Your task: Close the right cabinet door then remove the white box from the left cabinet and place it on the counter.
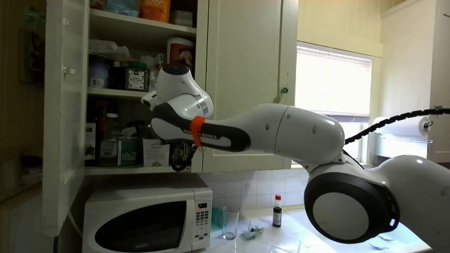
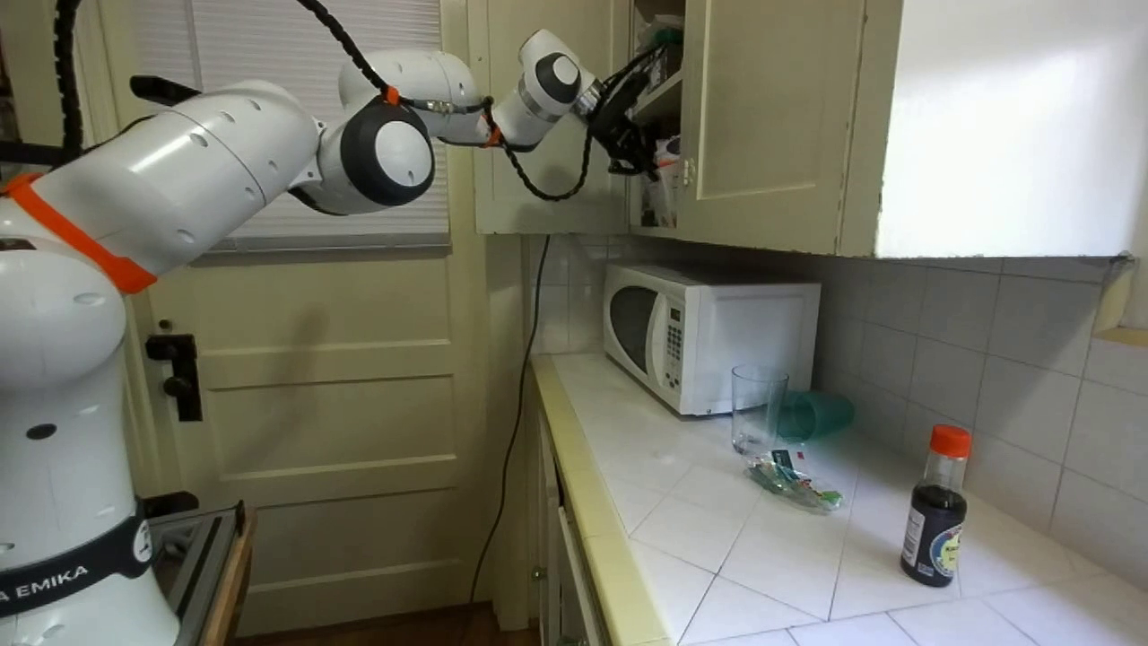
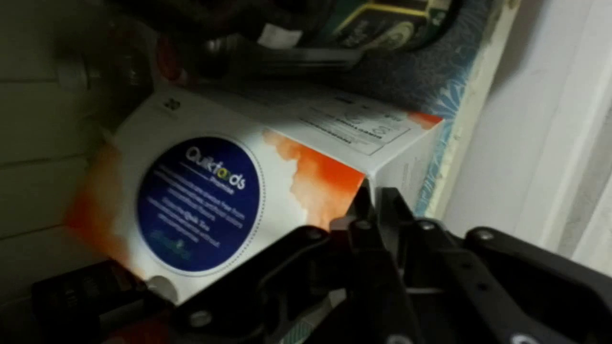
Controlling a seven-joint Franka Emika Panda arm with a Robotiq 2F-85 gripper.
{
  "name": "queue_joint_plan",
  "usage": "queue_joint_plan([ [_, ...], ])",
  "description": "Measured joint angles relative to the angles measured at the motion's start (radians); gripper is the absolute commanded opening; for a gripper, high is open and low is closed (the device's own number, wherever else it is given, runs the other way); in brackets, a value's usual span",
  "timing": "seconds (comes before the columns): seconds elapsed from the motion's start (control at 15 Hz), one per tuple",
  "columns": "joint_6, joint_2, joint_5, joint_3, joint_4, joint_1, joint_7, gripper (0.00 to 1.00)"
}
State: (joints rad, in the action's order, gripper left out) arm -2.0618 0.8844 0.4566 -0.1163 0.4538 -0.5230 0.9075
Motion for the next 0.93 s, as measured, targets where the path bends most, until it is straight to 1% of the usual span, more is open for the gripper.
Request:
queue_joint_plan([
  [0.07,0.036,-0.012,-0.018,0.022,0.000,-0.007,0.012,0.00],
  [0.33,0.191,-0.063,-0.120,0.123,0.000,-0.029,0.049,0.01],
  [0.47,0.256,-0.094,-0.139,0.148,0.000,-0.042,0.050,0.01],
  [0.6,0.284,-0.126,-0.161,0.169,-0.001,-0.054,0.050,0.01],
  [0.73,0.284,-0.154,-0.186,0.188,-0.001,-0.060,0.035,0.01],
  [0.93,0.279,-0.186,-0.219,0.202,-0.002,-0.059,-0.039,0.01],
])
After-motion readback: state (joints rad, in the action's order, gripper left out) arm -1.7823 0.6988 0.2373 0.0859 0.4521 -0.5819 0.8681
